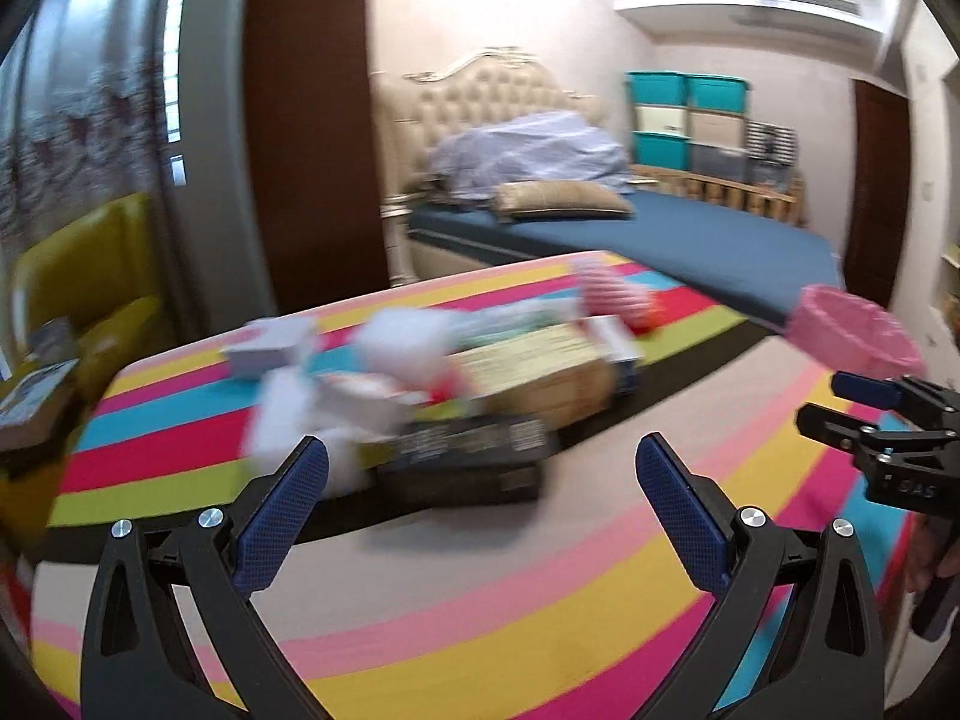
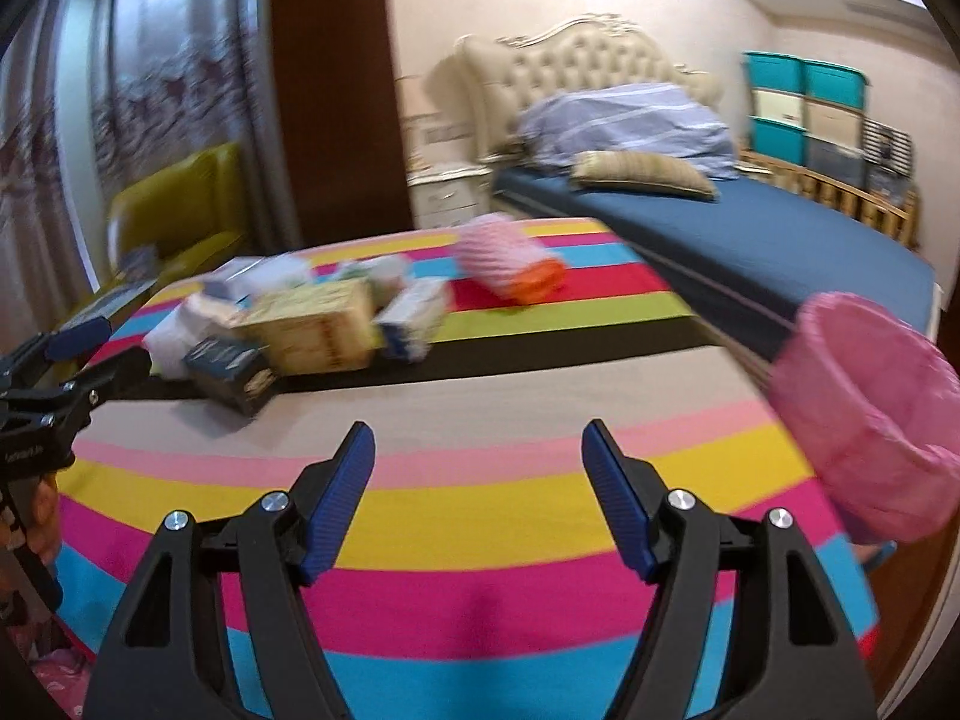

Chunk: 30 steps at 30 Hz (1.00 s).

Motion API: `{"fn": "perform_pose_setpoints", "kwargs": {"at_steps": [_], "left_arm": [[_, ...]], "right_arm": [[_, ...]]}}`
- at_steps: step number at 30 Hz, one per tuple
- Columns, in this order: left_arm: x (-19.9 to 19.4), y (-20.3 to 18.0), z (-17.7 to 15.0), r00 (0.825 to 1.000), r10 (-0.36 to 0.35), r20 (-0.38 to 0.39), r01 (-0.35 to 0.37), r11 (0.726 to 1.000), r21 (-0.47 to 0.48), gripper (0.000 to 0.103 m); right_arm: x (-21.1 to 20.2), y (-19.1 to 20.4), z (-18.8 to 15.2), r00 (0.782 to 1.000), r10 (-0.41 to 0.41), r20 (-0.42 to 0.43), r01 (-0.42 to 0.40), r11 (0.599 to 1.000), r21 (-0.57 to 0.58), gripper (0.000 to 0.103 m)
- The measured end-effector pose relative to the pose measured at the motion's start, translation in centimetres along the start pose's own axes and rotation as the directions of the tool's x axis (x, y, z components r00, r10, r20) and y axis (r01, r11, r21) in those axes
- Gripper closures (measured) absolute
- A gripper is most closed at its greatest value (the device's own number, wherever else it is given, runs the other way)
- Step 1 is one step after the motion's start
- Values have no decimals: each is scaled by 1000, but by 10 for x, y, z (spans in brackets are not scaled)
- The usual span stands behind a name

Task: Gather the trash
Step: 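Move both open tools back over the table toward the remaining items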

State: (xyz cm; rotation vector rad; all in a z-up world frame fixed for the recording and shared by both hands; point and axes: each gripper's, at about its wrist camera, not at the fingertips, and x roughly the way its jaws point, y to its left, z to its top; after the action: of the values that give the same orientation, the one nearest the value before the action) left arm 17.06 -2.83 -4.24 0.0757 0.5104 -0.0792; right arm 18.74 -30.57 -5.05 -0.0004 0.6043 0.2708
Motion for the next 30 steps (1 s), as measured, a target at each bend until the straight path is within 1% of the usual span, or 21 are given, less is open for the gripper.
{"fn": "perform_pose_setpoints", "kwargs": {"at_steps": [5,9,10,13,16,19,25,28,29,30], "left_arm": [[-4,53,-10,994,108,-29,-109,993,-52,6],[-10,87,-16,989,138,-43,-142,983,-116,6],[-11,94,-17,988,151,-41,-155,980,-123,6],[-15,108,-20,982,185,-39,-189,973,-132,6],[-19,119,-23,979,202,-37,-205,967,-149,6],[-23,128,-27,977,210,-45,-215,962,-169,6],[-29,146,-36,974,218,-67,-227,951,-210,6],[-31,151,-37,970,232,-66,-241,946,-216,6],[-32,154,-37,969,237,-66,-245,944,-220,6],[-32,156,-37,969,239,-68,-248,942,-228,6]], "right_arm": [[28,54,7,994,88,-59,-93,992,-84,31],[49,83,13,982,146,-119,-160,980,-120,29],[57,92,17,977,158,-146,-178,975,-131,27],[71,111,27,970,173,-170,-201,965,-168,26],[85,128,36,958,196,-211,-239,949,-205,26],[97,139,42,952,208,-224,-261,936,-238,26],[125,155,53,933,240,-267,-308,917,-255,26],[122,162,50,908,307,-285,-381,889,-255,28],[118,164,49,897,333,-290,-408,877,-255,30],[115,165,47,887,355,-295,-432,865,-256,39]]}}
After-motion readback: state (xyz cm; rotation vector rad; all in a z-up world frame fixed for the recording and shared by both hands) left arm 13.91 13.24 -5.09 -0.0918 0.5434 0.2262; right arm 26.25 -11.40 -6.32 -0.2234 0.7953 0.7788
